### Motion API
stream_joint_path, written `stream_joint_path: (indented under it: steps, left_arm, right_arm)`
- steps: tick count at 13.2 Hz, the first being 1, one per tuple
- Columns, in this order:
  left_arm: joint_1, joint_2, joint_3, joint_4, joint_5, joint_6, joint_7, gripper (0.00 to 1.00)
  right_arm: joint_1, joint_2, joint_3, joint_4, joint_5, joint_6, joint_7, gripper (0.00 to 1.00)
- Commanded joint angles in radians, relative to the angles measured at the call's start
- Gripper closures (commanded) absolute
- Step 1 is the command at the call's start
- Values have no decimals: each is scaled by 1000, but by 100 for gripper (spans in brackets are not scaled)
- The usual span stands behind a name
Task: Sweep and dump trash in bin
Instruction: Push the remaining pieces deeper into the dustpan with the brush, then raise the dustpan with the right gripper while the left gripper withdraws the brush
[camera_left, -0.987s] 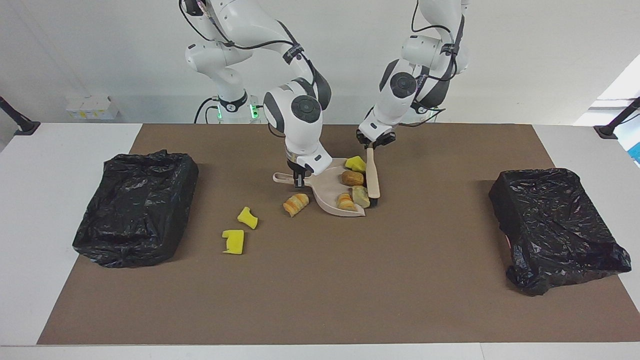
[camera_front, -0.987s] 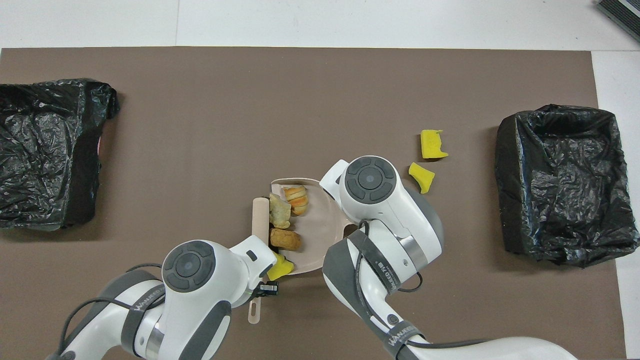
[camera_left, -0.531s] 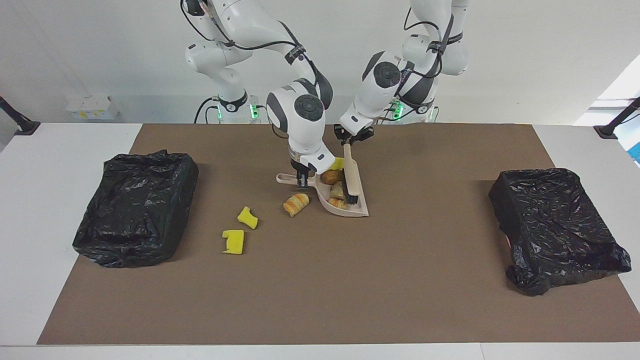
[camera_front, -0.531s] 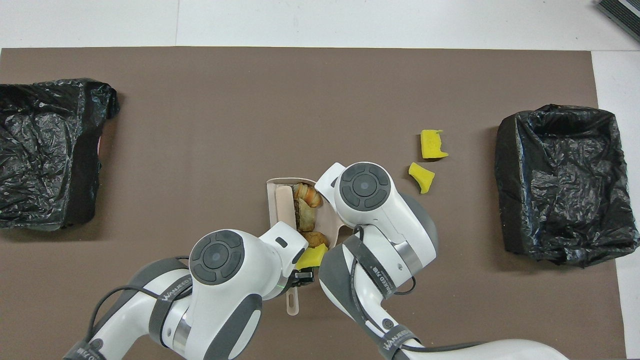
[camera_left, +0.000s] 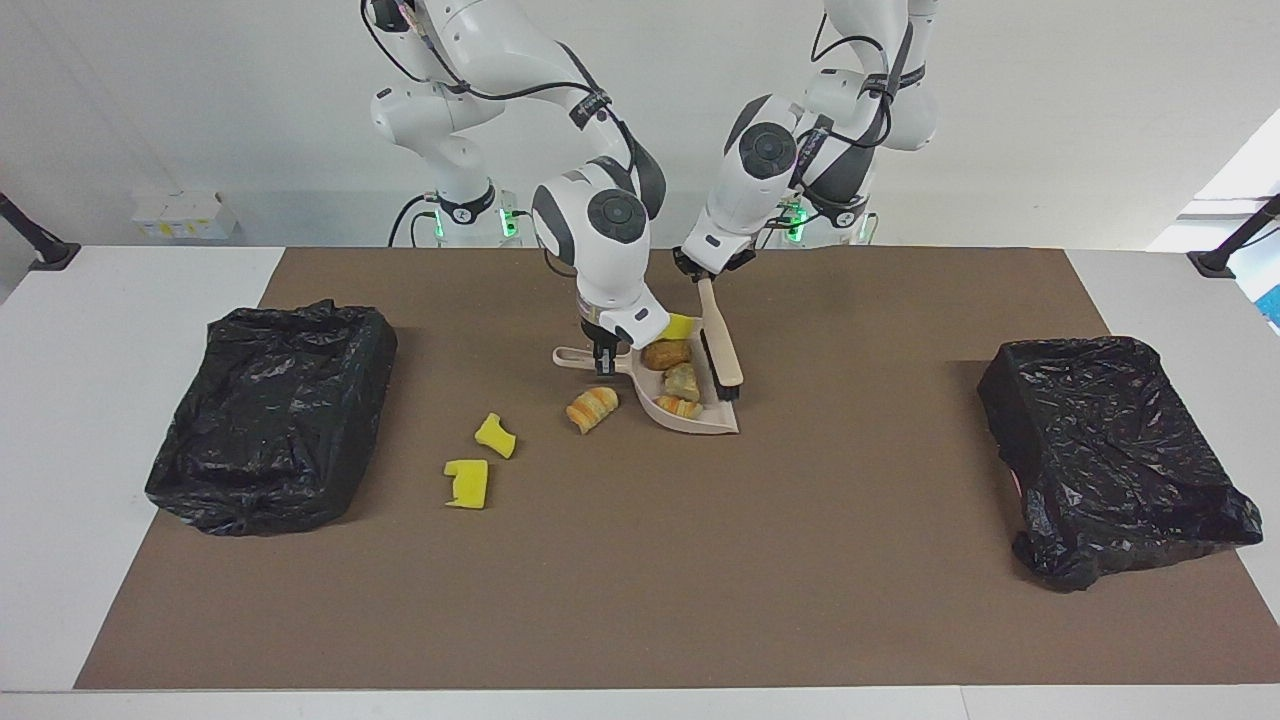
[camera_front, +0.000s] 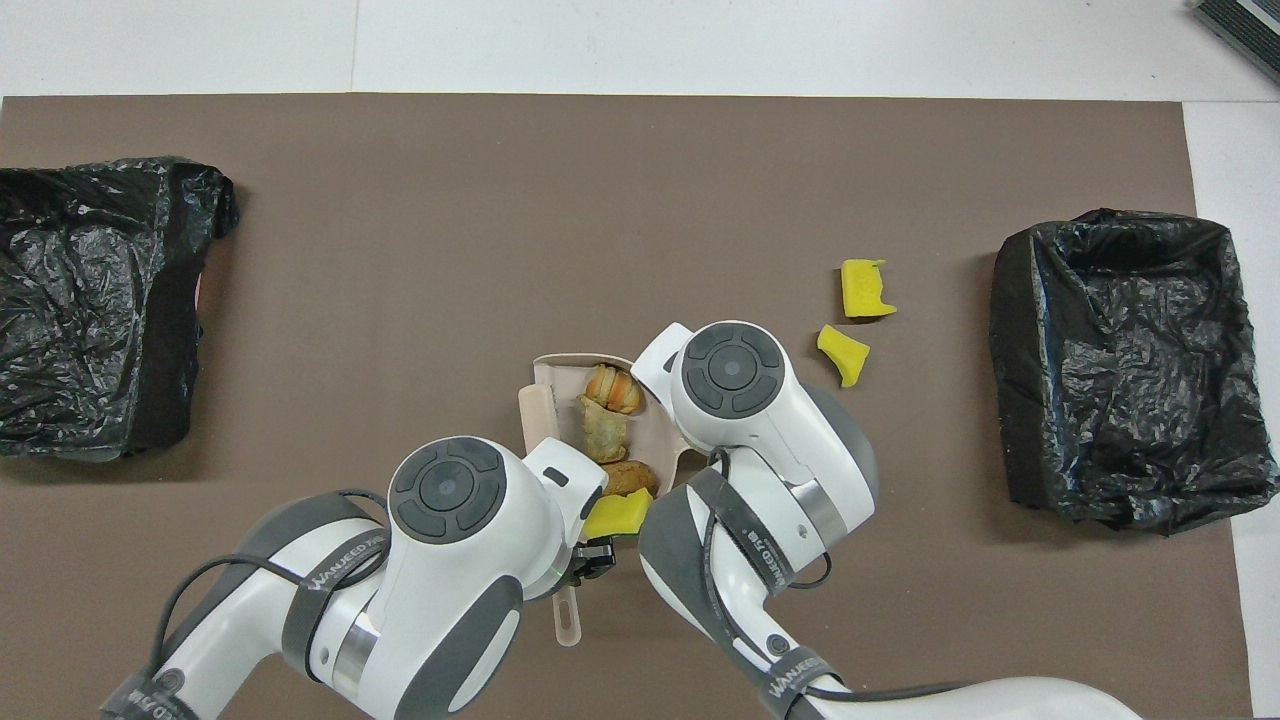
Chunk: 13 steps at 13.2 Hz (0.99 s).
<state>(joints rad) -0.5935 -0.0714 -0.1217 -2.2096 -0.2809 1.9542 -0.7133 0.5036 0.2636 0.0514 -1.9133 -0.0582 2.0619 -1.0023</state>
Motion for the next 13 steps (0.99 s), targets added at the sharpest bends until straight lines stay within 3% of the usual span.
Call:
stream_joint_path:
  steps: [1, 7, 11, 13]
  left_arm:
    - [-5, -17, -1, 10, 69, -63, -93, 100]
    - [-11, -45, -4, -5, 72, -106, -95, 100]
    - [-37, -80, -7, -67, 71, -55, -81, 100]
    - [-98, -108, -9, -120, 68, -16, -93, 100]
  right_arm:
    - [-27, -3, 5, 36, 8, -37, 14, 100]
    - [-95, -29, 5, 89, 63, -137, -87, 100]
    - [-172, -56, 5, 125, 87, -215, -157, 100]
    - [-227, -66, 4, 141, 126, -247, -231, 100]
